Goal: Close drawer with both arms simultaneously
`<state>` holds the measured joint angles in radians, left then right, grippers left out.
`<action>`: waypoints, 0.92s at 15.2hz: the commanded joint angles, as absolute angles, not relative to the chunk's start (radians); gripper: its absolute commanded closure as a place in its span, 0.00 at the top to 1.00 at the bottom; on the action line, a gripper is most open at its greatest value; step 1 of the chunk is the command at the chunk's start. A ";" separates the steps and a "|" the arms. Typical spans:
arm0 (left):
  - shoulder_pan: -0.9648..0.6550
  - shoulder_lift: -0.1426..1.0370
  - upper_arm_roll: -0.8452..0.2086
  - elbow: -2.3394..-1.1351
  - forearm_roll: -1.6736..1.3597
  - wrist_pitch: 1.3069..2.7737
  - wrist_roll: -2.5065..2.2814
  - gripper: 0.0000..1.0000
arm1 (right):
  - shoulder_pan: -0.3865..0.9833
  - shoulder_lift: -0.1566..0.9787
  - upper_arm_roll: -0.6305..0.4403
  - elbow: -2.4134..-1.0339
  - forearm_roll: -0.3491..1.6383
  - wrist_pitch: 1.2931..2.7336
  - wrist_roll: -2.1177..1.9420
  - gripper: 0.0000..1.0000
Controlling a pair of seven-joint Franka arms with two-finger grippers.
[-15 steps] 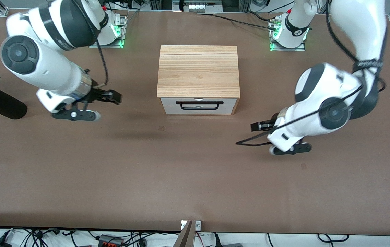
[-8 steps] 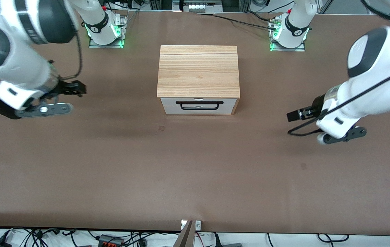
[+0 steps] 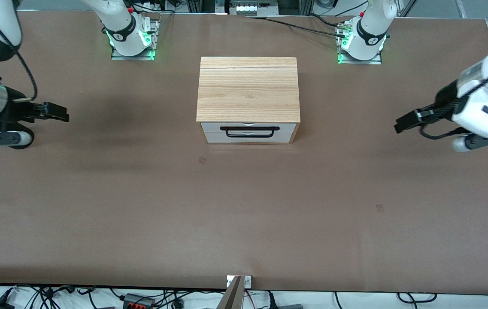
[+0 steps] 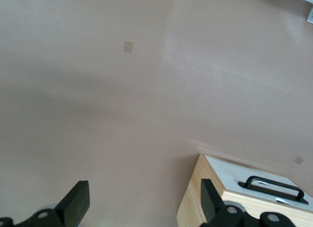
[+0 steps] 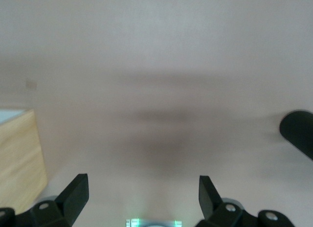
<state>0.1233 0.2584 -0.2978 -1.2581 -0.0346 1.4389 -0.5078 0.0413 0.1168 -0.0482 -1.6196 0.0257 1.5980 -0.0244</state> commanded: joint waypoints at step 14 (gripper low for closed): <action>0.143 -0.073 -0.313 -1.684 -0.015 1.515 -0.370 1.00 | -0.042 0.002 -0.024 -1.637 0.006 1.532 -0.066 1.00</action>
<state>0.1248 0.0842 -0.3145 -1.4797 -0.0341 1.4246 -0.4430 -0.0621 -0.0185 0.0103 -1.6733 0.0002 1.5591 -0.0610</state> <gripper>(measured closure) 0.000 0.000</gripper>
